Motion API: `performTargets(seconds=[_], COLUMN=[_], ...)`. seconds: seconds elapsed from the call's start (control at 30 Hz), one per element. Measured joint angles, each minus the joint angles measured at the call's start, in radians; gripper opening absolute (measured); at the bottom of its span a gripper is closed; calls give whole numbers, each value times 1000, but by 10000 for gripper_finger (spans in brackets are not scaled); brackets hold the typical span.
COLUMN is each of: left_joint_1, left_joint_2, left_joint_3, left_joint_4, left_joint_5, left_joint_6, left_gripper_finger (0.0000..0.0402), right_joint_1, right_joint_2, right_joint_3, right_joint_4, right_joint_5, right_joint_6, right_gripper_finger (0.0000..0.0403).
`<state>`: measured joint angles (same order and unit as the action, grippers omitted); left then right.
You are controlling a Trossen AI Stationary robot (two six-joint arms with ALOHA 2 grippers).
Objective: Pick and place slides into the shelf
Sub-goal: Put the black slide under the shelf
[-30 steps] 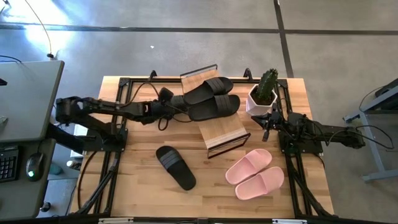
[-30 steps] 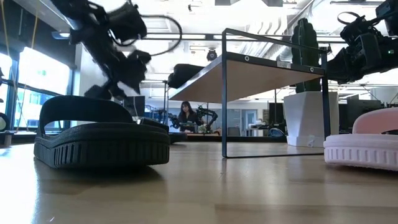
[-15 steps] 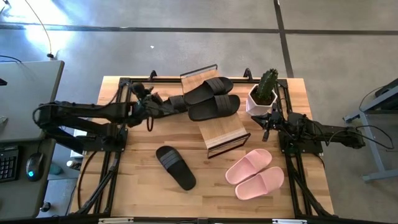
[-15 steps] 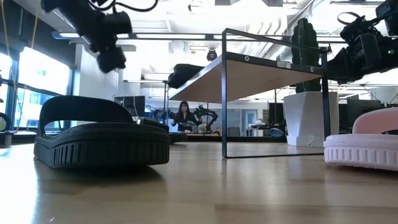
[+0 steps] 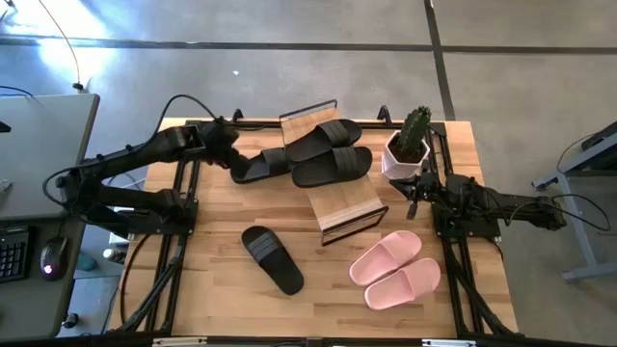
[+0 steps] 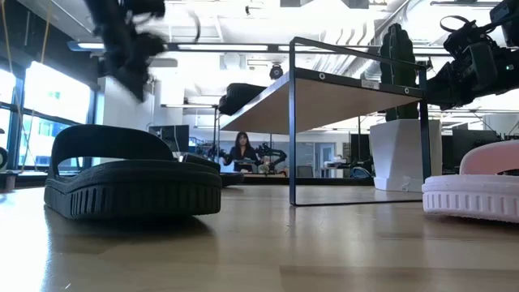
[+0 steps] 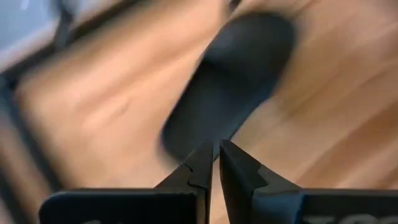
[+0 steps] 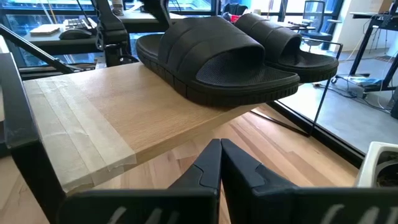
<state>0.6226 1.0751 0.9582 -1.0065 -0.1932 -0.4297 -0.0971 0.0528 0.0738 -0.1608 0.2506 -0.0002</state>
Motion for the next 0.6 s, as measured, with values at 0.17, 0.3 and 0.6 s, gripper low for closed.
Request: performTargets(seconds=[0.17,0.3,0.6], left_joint_1=[74,80,78], left_joint_2=[28,56,152], left_joint_3=[-64,-126,-246], left_joint_4=[-94,-54,44], left_joint_5=[-5,-5,28], left_joint_6=[-102,-126,-154], left_gripper_finger=[6,5,2], right_joint_1=[0,0,0], right_joint_2=[2,6,6], right_joint_3=[0,0,0], right_joint_4=[0,0,-1], right_joint_5=[-1,-9,-19], right_joint_6=[-8,-2,-4], right_gripper_finger=[0,0,0])
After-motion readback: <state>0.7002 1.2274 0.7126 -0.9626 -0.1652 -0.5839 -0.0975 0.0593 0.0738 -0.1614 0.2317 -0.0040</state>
